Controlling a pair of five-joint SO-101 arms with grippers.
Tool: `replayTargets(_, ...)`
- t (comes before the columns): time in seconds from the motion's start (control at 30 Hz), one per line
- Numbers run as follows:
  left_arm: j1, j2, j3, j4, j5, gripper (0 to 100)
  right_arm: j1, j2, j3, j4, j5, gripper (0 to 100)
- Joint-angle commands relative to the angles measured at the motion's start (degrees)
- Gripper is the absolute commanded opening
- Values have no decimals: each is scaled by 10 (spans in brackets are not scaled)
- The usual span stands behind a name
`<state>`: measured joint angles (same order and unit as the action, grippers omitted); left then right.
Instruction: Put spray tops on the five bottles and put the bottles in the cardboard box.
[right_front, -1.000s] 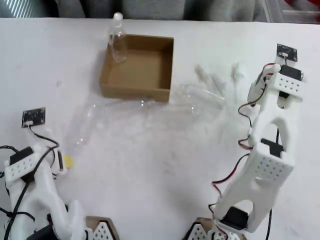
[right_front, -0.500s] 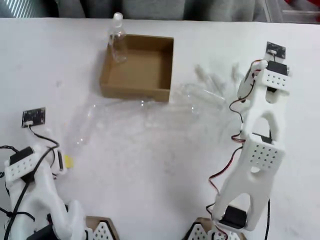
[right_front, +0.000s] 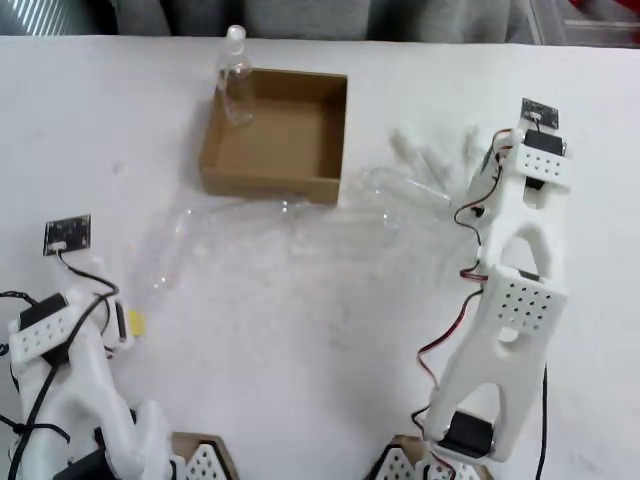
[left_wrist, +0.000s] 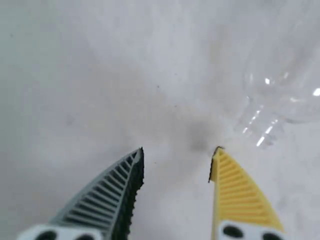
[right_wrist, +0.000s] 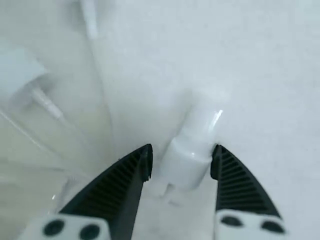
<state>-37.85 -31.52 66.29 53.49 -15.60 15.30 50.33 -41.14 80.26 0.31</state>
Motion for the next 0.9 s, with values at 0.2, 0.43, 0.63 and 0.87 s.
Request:
replayTargets(0.2,-2,-17,-3,-8,8,226,40,-7,-98,27,-1,19)
replayTargets(0.43,-1,-17,-3,-8,8,226,51,-11,-256,190,14,17)
replayTargets(0.63,-1,-17,-3,-8,8,226,58,-98,-183,189,29,16)
replayTargets(0.87,-1,-17,-3,-8,8,226,20,-292,47,187,30,17)
